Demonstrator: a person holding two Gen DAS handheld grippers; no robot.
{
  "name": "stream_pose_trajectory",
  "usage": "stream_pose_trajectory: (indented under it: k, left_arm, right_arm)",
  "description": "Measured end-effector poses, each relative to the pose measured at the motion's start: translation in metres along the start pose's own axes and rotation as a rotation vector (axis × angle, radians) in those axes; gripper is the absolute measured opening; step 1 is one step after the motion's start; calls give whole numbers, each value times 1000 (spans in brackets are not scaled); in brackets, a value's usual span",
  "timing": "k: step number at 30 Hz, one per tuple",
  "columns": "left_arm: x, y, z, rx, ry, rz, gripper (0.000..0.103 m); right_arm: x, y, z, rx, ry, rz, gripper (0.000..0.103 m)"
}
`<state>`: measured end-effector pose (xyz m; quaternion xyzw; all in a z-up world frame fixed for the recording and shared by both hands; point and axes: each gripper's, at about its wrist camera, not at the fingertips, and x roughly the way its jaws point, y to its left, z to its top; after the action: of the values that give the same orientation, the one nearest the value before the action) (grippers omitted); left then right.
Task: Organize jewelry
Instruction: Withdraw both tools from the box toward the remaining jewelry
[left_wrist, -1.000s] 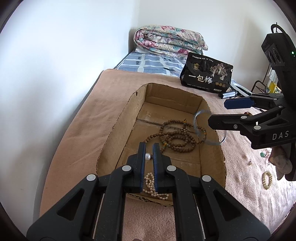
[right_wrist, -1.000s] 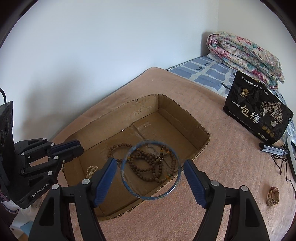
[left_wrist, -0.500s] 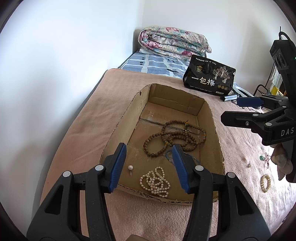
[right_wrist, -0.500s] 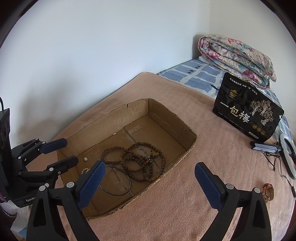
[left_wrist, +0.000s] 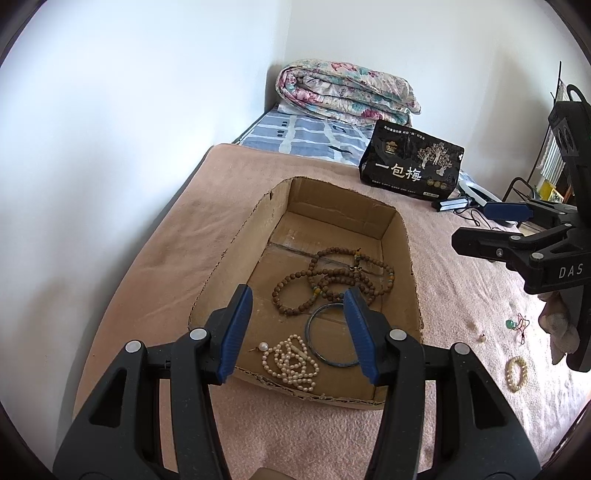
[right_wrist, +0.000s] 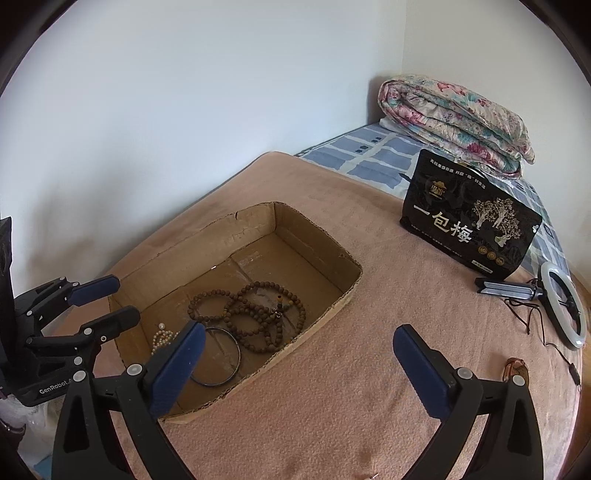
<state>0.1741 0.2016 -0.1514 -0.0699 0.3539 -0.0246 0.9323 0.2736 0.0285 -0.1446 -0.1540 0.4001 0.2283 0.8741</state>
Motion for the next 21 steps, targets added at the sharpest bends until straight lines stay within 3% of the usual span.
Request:
stream_pose_trajectory:
  k: [6,21]
  left_arm:
    - [-4,-23,-1,52,-6,0,53]
    - [-3,-95,-8,141,17,-118,53]
  right_arm:
    - [-13,-20,-13,16,-4,-46,103]
    - [-65,-115,-68,151,-10,-138,103]
